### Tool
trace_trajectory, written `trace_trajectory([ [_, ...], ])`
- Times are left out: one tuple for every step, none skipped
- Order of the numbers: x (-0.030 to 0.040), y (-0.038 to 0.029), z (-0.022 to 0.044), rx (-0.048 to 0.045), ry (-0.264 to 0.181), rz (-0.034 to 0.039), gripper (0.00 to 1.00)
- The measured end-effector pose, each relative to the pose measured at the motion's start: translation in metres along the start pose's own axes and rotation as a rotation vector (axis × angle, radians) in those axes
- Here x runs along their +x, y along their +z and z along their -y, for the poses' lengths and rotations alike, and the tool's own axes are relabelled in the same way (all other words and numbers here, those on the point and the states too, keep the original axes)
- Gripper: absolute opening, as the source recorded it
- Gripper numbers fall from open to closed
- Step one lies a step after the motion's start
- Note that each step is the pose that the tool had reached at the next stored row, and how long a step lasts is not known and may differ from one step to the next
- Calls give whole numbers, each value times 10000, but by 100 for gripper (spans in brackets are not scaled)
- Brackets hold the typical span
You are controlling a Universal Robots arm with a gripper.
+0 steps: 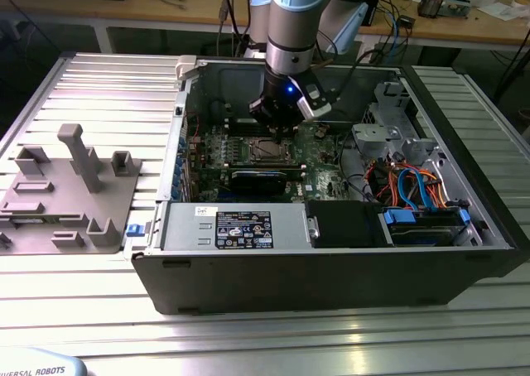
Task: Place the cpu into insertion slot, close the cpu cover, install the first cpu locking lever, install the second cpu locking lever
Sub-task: 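Install the first cpu locking lever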
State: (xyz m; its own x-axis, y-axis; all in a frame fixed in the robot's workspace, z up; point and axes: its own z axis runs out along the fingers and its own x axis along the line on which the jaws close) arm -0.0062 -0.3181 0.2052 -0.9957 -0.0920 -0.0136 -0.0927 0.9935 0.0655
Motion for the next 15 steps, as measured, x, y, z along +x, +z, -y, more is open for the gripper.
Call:
trace_trajectory([
  [0, 0, 2, 0, 0, 0, 11],
  [0, 0, 5, 0, 0, 0, 11],
  [0, 0, 7, 0, -1, 0, 11],
  [1, -1, 10, 0, -1, 0, 11],
  [1, -1, 14, -1, -2, 0, 11],
  [2, -1, 23, 0, -1, 0, 11],
  [2, -2, 30, 1, -1, 0, 11],
  [3, -2, 35, 0, 0, 0, 11],
  [4, -3, 45, 0, 0, 0, 11],
  [5, -4, 51, 1, 0, 0, 11],
  [5, -4, 57, 1, 1, 0, 11],
  [6, -4, 65, 0, 2, 0, 11],
  [6, -5, 71, 0, 2, 0, 11],
  [7, -7, 75, 1, 3, 0, 11],
  [7, -10, 78, 2, 5, 1, 11],
])
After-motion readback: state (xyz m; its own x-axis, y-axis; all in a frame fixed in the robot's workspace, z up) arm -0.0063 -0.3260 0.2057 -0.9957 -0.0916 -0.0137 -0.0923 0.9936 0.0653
